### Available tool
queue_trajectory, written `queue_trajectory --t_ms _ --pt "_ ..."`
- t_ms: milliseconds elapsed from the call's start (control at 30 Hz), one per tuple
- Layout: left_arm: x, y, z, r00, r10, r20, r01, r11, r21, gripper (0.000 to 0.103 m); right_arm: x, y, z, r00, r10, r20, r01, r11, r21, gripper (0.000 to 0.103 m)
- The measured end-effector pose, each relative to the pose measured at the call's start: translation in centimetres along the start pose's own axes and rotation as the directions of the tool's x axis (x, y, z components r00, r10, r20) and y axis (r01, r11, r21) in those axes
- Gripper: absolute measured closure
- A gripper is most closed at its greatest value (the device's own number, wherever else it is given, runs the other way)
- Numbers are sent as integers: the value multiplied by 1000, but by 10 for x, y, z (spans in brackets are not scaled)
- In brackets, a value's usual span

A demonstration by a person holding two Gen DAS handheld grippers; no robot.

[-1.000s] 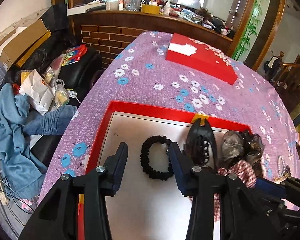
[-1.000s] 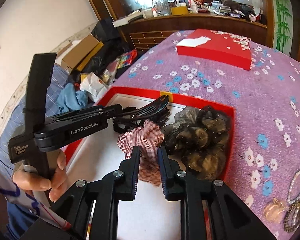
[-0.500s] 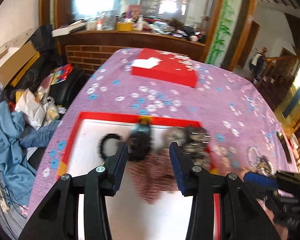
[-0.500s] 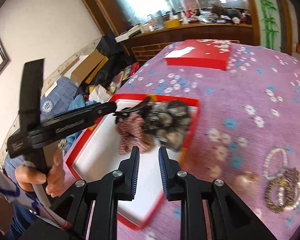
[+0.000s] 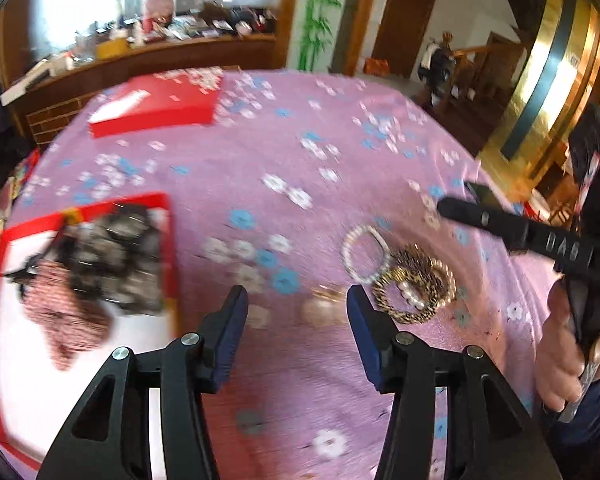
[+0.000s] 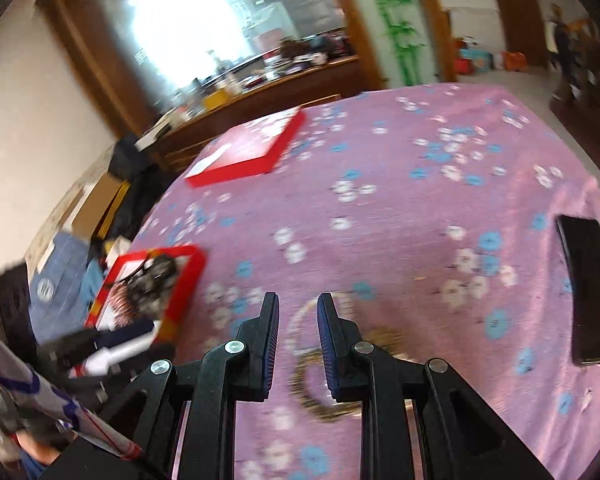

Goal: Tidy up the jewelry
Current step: 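Move both tools to the loose jewelry on the tablecloth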

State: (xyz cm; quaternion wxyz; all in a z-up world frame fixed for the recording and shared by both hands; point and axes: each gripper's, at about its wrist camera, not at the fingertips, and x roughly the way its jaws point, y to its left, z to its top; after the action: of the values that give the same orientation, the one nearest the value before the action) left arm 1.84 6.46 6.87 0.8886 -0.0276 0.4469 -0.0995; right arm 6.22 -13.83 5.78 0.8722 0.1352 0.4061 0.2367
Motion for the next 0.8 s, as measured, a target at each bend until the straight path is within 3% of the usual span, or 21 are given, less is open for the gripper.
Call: queue_trajectory --t_ms 167,400,467,533,667,800 --pt "38 -32 -7 997 45 -61 -42 998 51 53 4 -31 1 999 40 -20 -39 997 63 82" --pt "69 -44 -14 994 85 -67 -80 994 74 50 8 -31 -3 996 65 -66 -60 996 68 82" --pt "70 -43 -16 992 116 -47 -112 991 80 51 10 -31 -5 994 64 -86 -57 996 71 82" --pt "71 -41 -15 992 120 -28 -118 991 68 61 14 -31 -8 992 59 -115 -51 996 71 82" --pt "71 -27 -9 993 117 6 -117 993 12 61 24 -21 -15 983 57 -176 -53 998 28 82" --pt "56 -11 -2 985 145 94 -141 989 -49 61 34 -11 -22 976 14 -216 -23 999 -37 82"
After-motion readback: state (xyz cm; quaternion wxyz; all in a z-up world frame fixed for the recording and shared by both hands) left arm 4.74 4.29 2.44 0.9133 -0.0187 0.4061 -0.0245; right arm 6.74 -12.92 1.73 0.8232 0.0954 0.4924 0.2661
